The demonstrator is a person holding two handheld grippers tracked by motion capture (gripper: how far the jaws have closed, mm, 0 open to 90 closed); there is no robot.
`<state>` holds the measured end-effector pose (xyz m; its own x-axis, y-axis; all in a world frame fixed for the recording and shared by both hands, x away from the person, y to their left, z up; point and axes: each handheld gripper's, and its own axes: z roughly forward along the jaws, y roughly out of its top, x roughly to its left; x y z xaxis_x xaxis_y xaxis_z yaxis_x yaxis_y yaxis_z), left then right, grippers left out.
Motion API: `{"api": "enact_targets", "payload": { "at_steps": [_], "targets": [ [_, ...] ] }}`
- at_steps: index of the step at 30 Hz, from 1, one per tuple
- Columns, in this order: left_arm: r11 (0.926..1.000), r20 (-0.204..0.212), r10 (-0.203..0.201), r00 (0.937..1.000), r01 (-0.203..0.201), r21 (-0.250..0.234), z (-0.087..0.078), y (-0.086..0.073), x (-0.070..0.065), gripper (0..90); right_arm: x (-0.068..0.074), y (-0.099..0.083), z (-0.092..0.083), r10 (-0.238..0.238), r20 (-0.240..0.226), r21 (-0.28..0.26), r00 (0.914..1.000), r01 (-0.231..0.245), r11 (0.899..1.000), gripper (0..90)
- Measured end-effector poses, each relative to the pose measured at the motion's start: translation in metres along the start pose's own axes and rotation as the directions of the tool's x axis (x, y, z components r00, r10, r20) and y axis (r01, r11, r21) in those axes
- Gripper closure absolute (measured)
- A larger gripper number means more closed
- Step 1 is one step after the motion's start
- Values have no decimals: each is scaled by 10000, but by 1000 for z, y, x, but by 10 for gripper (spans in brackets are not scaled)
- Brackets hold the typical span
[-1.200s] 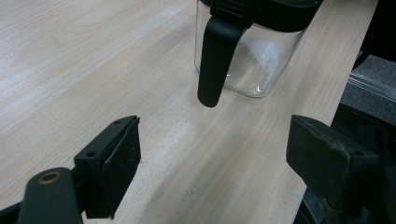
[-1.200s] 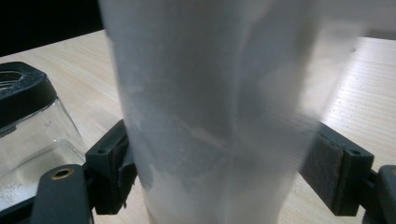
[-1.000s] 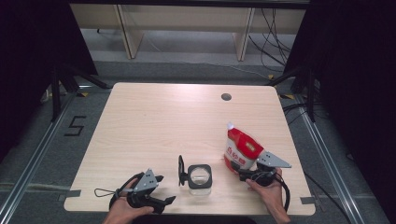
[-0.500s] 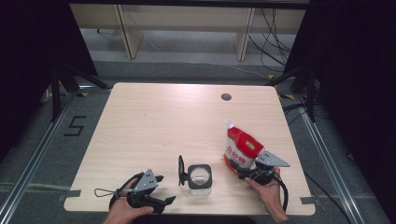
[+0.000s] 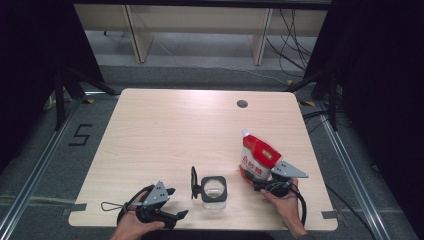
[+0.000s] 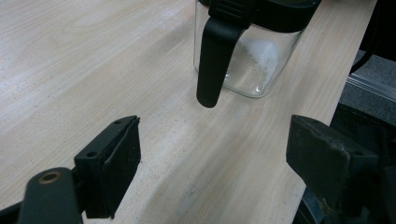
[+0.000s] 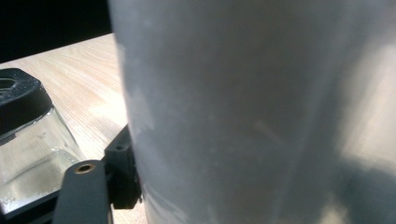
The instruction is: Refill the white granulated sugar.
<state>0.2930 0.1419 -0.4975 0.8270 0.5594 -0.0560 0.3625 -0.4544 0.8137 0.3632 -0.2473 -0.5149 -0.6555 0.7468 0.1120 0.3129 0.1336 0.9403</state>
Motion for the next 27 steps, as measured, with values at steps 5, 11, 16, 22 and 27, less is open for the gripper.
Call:
{"api": "enact_targets", "payload": {
  "at_steps": [5, 11, 16, 22, 27],
  "targets": [
    [10000, -8, 46, 10000, -46, 39, 0, 0, 0, 174, 2, 0, 2, 96, -36, -27, 9999, -96, 10000, 333],
    [10000, 6, 56, 10000, -56, 46, -1, 0, 0, 175, 2, 0, 0, -70, 47, 467, 10000, 68, 9989, 353],
    [10000, -3, -5, 10000, 5, 0, -1, 0, 0, 175, 3, 0, 1, 119, 3, 451, 9999, -119, 9989, 362],
    [10000, -5, -48, 10000, 48, 39, 0, 0, -1, 175, 2, 1, 0, 94, -51, 582, 9999, -91, 9983, 357],
    [9998, -37, -187, 9998, 187, 46, 0, -1, -2, 175, 2, 1, 1, 149, -125, 608, 9998, -141, 9980, 351]
  ]
}}
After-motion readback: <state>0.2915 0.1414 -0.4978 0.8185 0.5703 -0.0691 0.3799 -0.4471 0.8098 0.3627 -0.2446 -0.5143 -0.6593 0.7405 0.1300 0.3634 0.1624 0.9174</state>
